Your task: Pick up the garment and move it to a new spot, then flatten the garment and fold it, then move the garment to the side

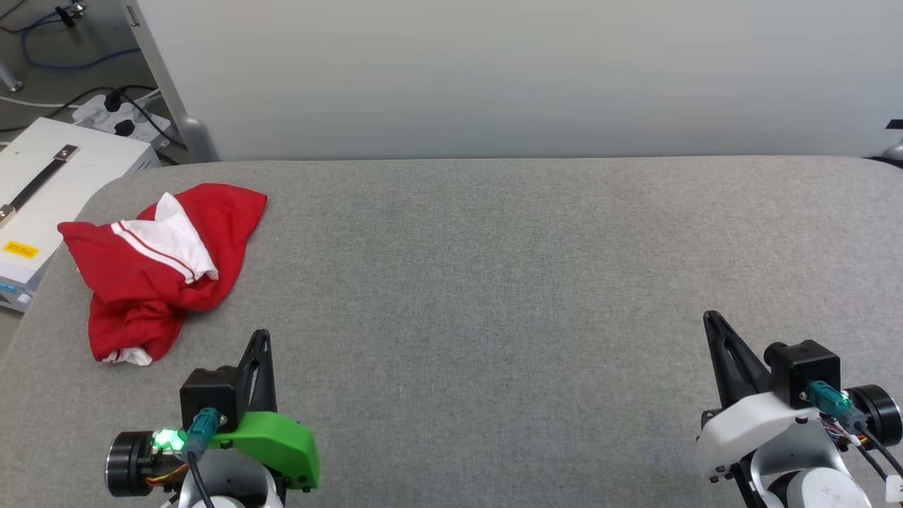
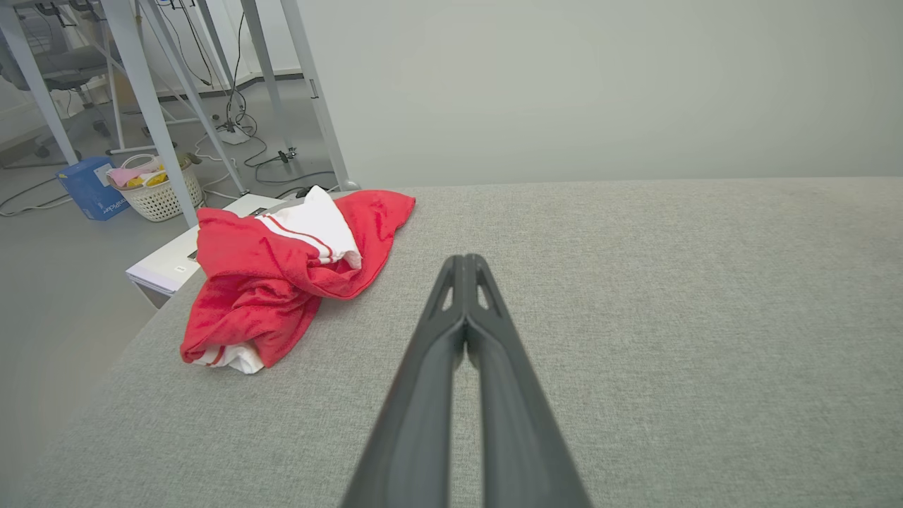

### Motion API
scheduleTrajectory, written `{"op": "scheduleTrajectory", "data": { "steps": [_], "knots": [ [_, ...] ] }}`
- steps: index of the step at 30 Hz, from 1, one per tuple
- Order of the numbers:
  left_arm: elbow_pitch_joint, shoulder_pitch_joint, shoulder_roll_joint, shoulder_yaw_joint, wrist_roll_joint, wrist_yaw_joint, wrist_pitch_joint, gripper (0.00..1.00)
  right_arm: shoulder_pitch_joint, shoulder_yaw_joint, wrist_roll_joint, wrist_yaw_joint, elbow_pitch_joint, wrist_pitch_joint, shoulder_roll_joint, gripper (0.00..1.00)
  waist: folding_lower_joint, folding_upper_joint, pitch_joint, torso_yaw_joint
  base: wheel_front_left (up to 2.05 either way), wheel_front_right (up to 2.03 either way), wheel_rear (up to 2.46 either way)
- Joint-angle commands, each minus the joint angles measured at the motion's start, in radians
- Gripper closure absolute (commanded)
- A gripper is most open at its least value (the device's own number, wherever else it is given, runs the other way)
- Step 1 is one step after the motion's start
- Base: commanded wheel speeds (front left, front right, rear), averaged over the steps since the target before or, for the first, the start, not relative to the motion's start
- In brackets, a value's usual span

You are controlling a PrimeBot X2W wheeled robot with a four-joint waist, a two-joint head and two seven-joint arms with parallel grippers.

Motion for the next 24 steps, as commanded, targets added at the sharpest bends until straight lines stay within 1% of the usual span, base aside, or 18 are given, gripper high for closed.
{"op": "scheduleTrajectory", "data": {
  "steps": [1, 24],
  "knots": [
    [-0.002, -0.018, -0.004, 0.002, 0.009, -0.004, -0.001, 1.00, 0.010, -0.002, -0.010, -0.001, -0.005, 0.003, 0.002, 1.00, 0.0000, 0.0000, 0.000, 0.000, 0.00, 0.00, 0.00],
    [-0.002, -0.018, -0.004, 0.002, 0.009, -0.004, -0.001, 1.00, 0.010, -0.002, -0.010, -0.001, -0.005, 0.003, 0.002, 1.00, 0.0000, 0.0000, 0.000, 0.000, 0.00, 0.00, 0.00]
  ]
}}
